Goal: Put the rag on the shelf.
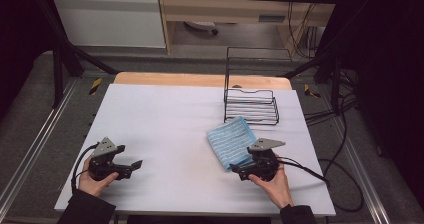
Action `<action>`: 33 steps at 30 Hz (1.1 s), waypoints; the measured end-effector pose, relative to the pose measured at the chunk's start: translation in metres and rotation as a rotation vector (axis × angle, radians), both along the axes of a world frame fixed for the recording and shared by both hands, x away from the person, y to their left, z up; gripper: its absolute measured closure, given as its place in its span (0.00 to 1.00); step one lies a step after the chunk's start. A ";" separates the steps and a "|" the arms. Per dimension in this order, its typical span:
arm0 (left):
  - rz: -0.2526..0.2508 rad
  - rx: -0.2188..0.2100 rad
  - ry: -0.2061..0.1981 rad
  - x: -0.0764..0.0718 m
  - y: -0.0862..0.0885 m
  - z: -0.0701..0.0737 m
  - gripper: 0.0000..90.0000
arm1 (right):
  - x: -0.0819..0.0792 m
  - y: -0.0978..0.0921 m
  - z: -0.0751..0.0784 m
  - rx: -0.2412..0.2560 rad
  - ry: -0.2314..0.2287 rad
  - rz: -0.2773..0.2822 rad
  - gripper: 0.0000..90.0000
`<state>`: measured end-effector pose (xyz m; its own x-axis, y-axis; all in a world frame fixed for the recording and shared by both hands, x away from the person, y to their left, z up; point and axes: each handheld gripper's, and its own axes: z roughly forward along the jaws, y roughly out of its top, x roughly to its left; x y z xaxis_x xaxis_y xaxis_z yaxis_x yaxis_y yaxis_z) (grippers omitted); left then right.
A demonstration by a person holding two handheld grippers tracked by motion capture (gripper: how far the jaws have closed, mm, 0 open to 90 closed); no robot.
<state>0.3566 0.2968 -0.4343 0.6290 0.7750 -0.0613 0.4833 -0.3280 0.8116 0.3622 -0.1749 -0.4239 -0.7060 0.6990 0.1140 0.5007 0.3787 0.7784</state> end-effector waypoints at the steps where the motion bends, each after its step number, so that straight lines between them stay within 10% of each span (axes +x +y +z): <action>1: 0.000 0.000 -0.001 0.000 0.000 0.000 0.10 | 0.000 0.004 0.000 -0.003 0.000 0.011 0.15; 15: 0.000 0.004 0.001 0.000 0.000 0.000 0.11 | 0.006 0.038 -0.015 -0.103 -0.014 0.036 0.59; 33: -0.003 0.011 0.005 0.001 -0.001 0.000 0.11 | 0.011 0.041 -0.023 -0.167 -0.012 0.024 0.88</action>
